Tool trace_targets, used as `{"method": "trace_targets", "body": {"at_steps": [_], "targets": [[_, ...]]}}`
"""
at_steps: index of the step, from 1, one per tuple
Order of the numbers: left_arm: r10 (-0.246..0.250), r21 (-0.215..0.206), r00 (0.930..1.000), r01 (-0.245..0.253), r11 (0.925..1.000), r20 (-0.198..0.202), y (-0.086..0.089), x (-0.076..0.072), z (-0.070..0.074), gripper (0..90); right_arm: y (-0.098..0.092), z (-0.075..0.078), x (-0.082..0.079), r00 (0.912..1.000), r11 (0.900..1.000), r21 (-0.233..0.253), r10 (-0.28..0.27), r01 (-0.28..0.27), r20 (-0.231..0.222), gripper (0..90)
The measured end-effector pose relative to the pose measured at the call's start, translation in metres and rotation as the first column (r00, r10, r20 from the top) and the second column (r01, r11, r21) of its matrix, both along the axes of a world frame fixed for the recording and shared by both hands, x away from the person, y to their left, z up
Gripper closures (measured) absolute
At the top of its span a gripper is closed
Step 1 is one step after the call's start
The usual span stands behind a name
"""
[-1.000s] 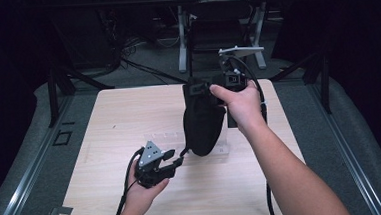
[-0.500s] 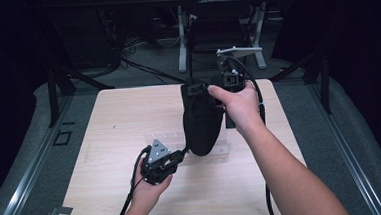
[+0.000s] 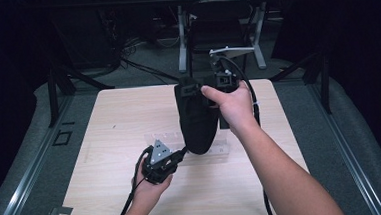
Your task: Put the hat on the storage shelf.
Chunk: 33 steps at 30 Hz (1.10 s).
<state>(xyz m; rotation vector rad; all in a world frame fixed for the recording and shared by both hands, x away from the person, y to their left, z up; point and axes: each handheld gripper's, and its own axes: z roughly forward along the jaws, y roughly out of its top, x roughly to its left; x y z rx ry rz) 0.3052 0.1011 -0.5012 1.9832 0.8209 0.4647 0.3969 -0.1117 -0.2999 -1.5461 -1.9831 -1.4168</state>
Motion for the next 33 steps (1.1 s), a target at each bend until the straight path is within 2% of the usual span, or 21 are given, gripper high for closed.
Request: {"method": "trace_targets", "body": {"at_steps": [6,9,13,17,19,20,24,29,33], "targets": [[0.005,0.0,1.0,-0.005,1.0,0.0,0.001,-0.001,-0.002,84.0,0.001,-0.002,0.001,0.9998,1.0,-0.003,0.015,-0.015,-0.016,87.1],[0.008,-0.001,1.0,-0.008,1.0,-0.001,0.001,-0.001,-0.003,84.0,0.001,-0.003,0.0,0.9999,1.0,-0.004,0.012,-0.012,-0.008,86.2],[0.012,0.013,0.9999,-0.012,0.9998,0.01,0.0,-0.002,-0.003,84.3,0.0,-0.002,-0.001,0.9997,0.999,0.027,0.025,-0.025,-0.001,82.3],[0.026,0.007,0.9996,-0.026,0.9996,0.007,0.003,-0.002,-0.004,84.9,-0.003,0.002,-0.002,0.9996,0.998,0.049,0.026,-0.026,0.005,78.1],[0.025,0.013,0.9996,-0.026,0.9996,0.009,0.003,-0.002,-0.005,85.2,-0.004,0.003,-0.002,0.9996,0.999,0.046,0.026,-0.026,0.01,78.4],[0.033,0.013,0.9995,-0.033,0.9994,0.005,0.005,-0.002,-0.006,85.7,-0.008,0.004,-0.003,0.9996,0.999,0.024,0.024,-0.024,0.018,79.4],[0.043,0.018,0.999,-0.043,0.9989,-0.008,0.01,-0.001,-0.009,86.1,-0.016,0.003,-0.003,0.9997,1.0,0.013,0.012,-0.012,0.021,80.3],[0.052,0.027,0.9982,-0.051,0.9983,-0.03,0.013,0.001,-0.016,86.0,-0.025,0.001,-0.002,0.9998,1.0,0.017,0.006,-0.006,0.018,80.2],[0.054,0.037,0.9982,-0.053,0.9979,-0.027,0.015,0.001,-0.022,86.1,-0.029,0.0,-0.002,0.9999,1.0,0.018,0.0,0.0,0.017,79.9]]}}
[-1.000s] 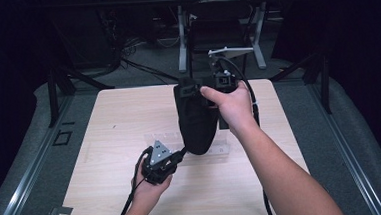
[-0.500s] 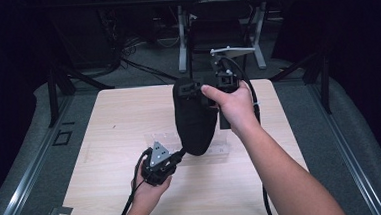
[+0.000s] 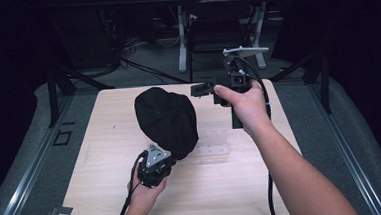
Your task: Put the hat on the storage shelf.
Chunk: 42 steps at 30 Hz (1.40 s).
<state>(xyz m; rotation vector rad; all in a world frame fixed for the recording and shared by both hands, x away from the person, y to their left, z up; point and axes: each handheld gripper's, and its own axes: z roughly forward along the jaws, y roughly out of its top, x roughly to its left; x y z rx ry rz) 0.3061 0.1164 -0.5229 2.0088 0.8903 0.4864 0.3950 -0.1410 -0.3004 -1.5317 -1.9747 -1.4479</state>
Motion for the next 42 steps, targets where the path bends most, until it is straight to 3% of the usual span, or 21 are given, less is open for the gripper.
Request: {"method": "trace_targets", "body": {"at_steps": [4,11,12,13,17,25,33,42], "targets": [[-0.004,0.025,1.0,0.004,0.9997,0.004,-0.001,-0.002,-0.005,86.0,-0.007,-0.001,0.0,0.9998,1.0,0.009,-0.017,0.017,-0.003,79.9],[0.003,0.0,1.0,-0.003,1.0,-0.005,0.006,-0.004,-0.014,85.8,-0.027,0.002,-0.005,0.9988,0.999,0.0,-0.048,0.048,0.007,79.6],[0.028,-0.005,0.9996,-0.028,0.9996,-0.006,0.007,-0.005,-0.014,85.7,-0.031,0.002,-0.006,0.9982,0.998,-0.001,-0.06,0.06,0.007,79.5],[0.014,-0.029,0.9998,-0.015,0.9995,-0.015,0.009,-0.004,-0.016,85.5,-0.038,0.0,-0.007,0.9975,0.997,-0.007,-0.071,0.071,0.002,79.4],[0.014,-0.034,0.9998,-0.015,0.9993,-0.014,0.011,-0.004,-0.018,85.0,-0.048,-0.002,-0.008,0.9955,0.995,-0.013,-0.094,0.094,0.006,78.9],[0.023,-0.056,0.9995,-0.024,0.9981,-0.019,0.013,-0.004,-0.019,83.5,-0.055,-0.003,-0.011,0.9953,0.995,-0.033,-0.097,0.097,0.006,78.5],[0.055,-0.079,0.9981,-0.057,0.9953,-0.03,0.021,-0.006,-0.016,70.7,-0.061,-0.003,-0.015,0.9929,0.992,-0.049,-0.117,0.118,0.022,78.1],[0.07,-0.119,0.9966,-0.075,0.9901,-0.044,0.039,-0.01,-0.007,57.9,-0.067,-0.003,-0.023,0.9908,0.986,-0.102,-0.126,0.131,0.049,76.9]]}}
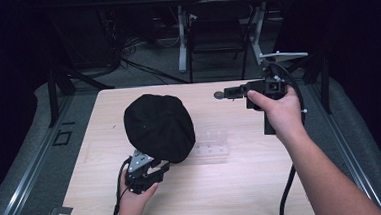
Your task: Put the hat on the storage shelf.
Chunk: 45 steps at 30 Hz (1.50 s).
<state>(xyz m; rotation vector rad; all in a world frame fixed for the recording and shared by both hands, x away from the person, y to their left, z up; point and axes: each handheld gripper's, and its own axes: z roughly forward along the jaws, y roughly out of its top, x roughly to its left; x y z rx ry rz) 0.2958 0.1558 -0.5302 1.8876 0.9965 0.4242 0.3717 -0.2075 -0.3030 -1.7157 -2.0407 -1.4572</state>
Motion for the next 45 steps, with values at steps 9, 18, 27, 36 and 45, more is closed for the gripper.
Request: {"method": "trace_targets", "body": {"at_steps": [9,18,27,36,45], "targets": [[0.056,-0.04,0.9971,-0.059,0.9975,-0.051,0.036,-0.008,0.007,55.2,-0.011,-0.011,-0.016,0.9998,0.998,-0.066,-0.002,0.004,0.022,75.5],[0.085,-0.035,0.9937,-0.088,0.9955,-0.073,0.06,-0.014,0.002,54.2,-0.019,-0.03,-0.029,0.9992,0.994,-0.111,-0.014,0.018,0.038,75.4],[0.114,-0.027,0.9893,-0.117,0.9928,-0.09,0.07,-0.015,-0.015,52.6,-0.026,-0.058,-0.043,0.998,0.981,-0.191,-0.038,0.046,0.05,74.3],[0.108,-0.018,0.9901,-0.11,0.9938,-0.09,0.069,-0.016,-0.019,52.3,-0.027,-0.095,-0.06,0.9959,0.955,-0.289,-0.045,0.066,0.078,72.8],[0.104,-0.015,0.9912,-0.105,0.9943,-0.082,0.068,-0.018,-0.019,52.2,-0.032,-0.14,-0.086,0.9803,0.912,-0.387,-0.068,0.136,0.186,67.0]]}}
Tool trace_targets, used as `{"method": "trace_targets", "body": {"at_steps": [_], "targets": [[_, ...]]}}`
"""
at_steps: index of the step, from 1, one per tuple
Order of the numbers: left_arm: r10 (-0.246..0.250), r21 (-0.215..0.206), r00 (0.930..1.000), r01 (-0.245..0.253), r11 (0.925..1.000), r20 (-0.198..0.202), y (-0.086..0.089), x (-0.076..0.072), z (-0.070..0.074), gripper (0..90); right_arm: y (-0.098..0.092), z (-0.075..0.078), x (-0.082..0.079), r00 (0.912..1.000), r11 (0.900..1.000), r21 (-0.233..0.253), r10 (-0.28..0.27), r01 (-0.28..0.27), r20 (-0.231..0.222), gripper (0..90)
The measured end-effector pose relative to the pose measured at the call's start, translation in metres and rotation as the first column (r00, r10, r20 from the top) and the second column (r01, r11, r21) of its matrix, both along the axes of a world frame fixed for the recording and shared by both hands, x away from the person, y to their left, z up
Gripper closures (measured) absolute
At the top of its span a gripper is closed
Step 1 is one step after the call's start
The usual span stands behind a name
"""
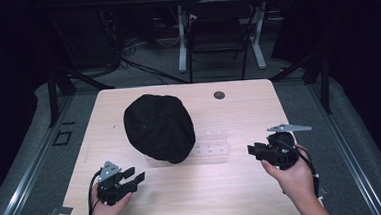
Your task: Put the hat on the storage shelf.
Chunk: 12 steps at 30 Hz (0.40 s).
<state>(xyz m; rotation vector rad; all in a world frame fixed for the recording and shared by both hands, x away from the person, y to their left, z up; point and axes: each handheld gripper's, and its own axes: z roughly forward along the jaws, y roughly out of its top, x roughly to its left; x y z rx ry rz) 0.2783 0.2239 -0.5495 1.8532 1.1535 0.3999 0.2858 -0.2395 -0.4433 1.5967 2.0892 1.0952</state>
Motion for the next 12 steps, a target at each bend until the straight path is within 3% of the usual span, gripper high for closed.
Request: {"method": "trace_targets", "body": {"at_steps": [1,5,7,12], "targets": [[0.0,0.0,1.0,0.0,1.0,-0.003,0.0,0.0,0.0,52.2,0.0,0.0,0.0,1.0,1.0,0.0,0.0,0.0,0.0,67.0],[0.008,-0.001,1.0,-0.008,1.0,0.004,0.0,0.0,-0.001,51.1,-0.003,-0.024,-0.011,0.9995,0.999,-0.034,-0.028,0.028,0.016,64.8],[0.009,-0.004,0.9999,-0.009,1.0,0.007,0.0,0.0,-0.001,50.5,-0.003,-0.04,-0.016,0.9991,0.996,-0.08,-0.031,0.033,0.03,63.0],[0.006,-0.01,0.9997,-0.006,0.9999,0.022,-0.001,-0.001,0.0,50.0,-0.005,-0.055,-0.021,0.9979,0.996,-0.072,-0.048,0.051,0.044,62.8]]}}
